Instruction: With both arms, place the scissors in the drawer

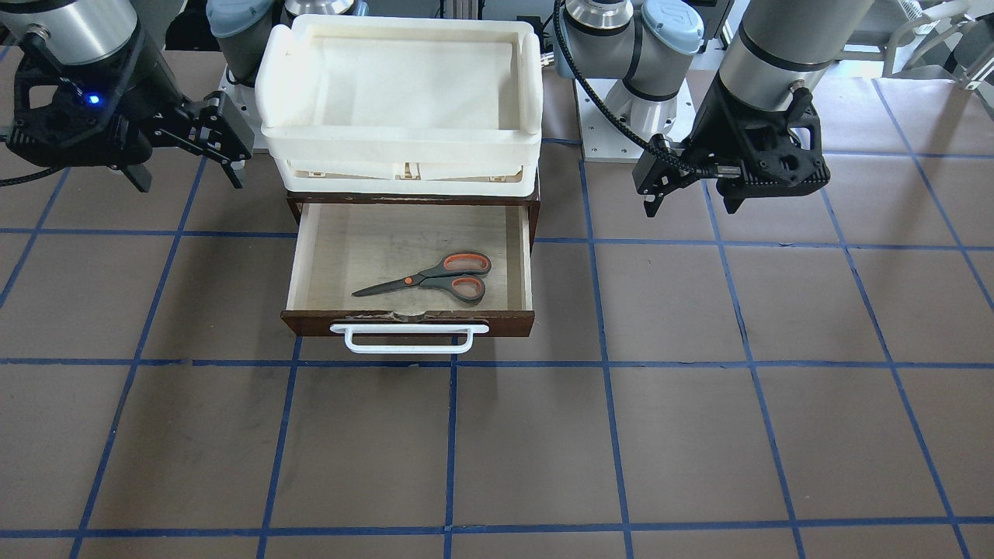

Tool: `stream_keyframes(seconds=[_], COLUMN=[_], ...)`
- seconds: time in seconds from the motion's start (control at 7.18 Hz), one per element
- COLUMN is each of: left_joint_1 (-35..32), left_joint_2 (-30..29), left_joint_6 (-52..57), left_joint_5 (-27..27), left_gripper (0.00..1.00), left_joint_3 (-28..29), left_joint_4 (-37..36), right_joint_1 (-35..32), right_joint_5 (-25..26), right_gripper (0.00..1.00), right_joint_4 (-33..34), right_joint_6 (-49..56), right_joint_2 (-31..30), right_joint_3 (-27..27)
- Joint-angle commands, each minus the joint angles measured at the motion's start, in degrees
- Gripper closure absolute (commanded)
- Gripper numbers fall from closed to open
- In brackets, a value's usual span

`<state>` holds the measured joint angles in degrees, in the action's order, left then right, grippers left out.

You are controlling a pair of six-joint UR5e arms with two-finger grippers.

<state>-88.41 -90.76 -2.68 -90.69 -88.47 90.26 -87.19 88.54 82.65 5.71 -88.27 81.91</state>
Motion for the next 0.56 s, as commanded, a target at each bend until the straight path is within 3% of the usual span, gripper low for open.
stream_keyframes(seconds=[0.0,0.42], left_joint_1=[0.0,0.0], left_joint_2=[0.1,0.1], left_joint_6=[0.0,0.0], left_joint_5=[-0.3,-0.3], left_gripper=[0.00,0.00], left_joint_3=[0.0,0.0], left_joint_4=[-1.8,-1.4], right_joint_1=[0.0,0.0], right_joint_5=[0.1,0.0], right_gripper=[0.00,0.00], right_joint_4=[0.0,-0.1], right_joint_6=[0.0,0.0], right_joint_2=[0.0,0.0], right_joint_3=[0.0,0.0])
